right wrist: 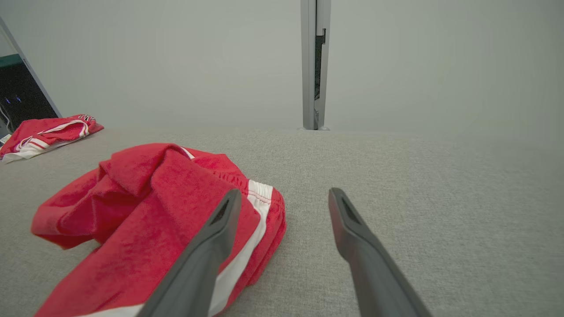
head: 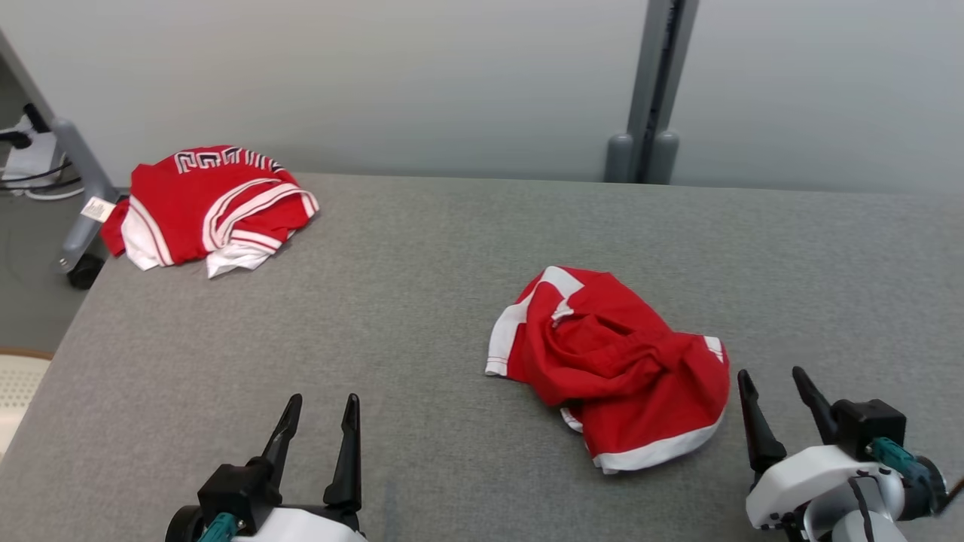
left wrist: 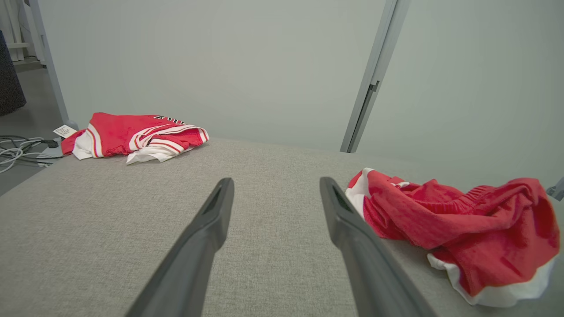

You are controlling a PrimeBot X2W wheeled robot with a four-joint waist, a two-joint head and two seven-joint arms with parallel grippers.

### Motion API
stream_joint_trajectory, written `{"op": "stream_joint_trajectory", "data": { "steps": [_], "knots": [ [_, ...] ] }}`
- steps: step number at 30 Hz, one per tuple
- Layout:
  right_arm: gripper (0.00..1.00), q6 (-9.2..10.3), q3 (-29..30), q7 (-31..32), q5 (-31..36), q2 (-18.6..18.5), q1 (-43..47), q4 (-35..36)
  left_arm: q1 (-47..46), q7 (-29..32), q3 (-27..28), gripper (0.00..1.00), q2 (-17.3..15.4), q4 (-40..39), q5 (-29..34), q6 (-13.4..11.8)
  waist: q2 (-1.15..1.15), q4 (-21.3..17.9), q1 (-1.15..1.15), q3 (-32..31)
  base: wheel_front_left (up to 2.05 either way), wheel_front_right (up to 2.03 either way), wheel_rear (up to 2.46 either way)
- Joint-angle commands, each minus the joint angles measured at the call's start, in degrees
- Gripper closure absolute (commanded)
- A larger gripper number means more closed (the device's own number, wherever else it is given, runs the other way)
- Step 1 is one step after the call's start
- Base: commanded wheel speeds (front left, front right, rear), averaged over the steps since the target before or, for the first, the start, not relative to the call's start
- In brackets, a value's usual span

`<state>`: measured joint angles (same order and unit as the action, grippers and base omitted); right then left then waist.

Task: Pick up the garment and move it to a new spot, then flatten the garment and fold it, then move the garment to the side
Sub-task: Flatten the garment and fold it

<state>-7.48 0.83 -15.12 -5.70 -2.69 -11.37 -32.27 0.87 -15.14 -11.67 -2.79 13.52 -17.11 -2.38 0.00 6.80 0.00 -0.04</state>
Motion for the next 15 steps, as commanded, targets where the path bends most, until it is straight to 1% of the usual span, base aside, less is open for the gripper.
{"op": "stream_joint_trajectory", "data": {
  "steps": [1,9,10,11,12,13,14,15],
  "knots": [
    [0.0,-0.03,-0.56,0.13,-1.21,-0.37,-1.36,-1.73,-0.9,-0.02,0.0,0.0,-0.21,-0.1,0.01,-0.03,0.0,1.32,0.0,0.65,0.0,0.0,0.0],
    [0.0,-0.03,-4.46,1.38,-7.26,-0.37,-6.25,-13.22,-1.5,-0.01,-0.31,0.0,-0.19,-0.21,-0.15,0.02,0.0,4.74,0.0,2.16,0.0,0.0,0.0],
    [0.05,-0.03,-4.87,1.5,-8.19,-0.38,-6.8,-14.46,-1.53,-0.01,-0.33,0.0,-0.2,-0.18,-0.2,0.05,0.0,5.02,0.0,2.21,0.0,0.0,0.0],
    [0.33,-0.03,-5.42,1.8,-9.34,-0.4,-7.22,-15.57,-1.51,-0.01,-0.36,0.0,-0.2,-0.14,-0.25,-0.02,0.0,5.23,0.0,2.22,0.0,0.0,0.0],
    [0.53,-0.03,-6.0,1.99,-10.83,-0.4,-7.61,-16.6,-1.47,-0.01,-0.36,0.0,-0.19,-0.12,-0.31,-0.07,0.0,5.4,0.0,2.22,0.0,0.0,0.0],
    [0.6,-0.03,-6.53,1.99,-11.92,-0.39,-8.0,-17.49,-1.42,-0.01,-0.4,0.0,-0.18,-0.08,-0.29,-0.1,0.0,5.54,0.0,2.21,0.0,0.0,0.0],
    [0.72,-0.03,-7.02,2.13,-12.85,-0.42,-8.32,-18.4,-1.36,-0.01,-0.43,0.0,-0.18,-0.02,-0.3,-0.13,0.0,5.65,0.0,2.16,0.0,0.0,0.0],
    [0.92,-0.03,-7.55,2.08,-13.46,-0.41,-8.63,-19.18,-1.29,-0.01,-0.42,0.0,-0.2,0.03,-0.31,-0.18,0.0,5.72,0.0,2.09,0.0,0.0,0.0]
  ]
}}
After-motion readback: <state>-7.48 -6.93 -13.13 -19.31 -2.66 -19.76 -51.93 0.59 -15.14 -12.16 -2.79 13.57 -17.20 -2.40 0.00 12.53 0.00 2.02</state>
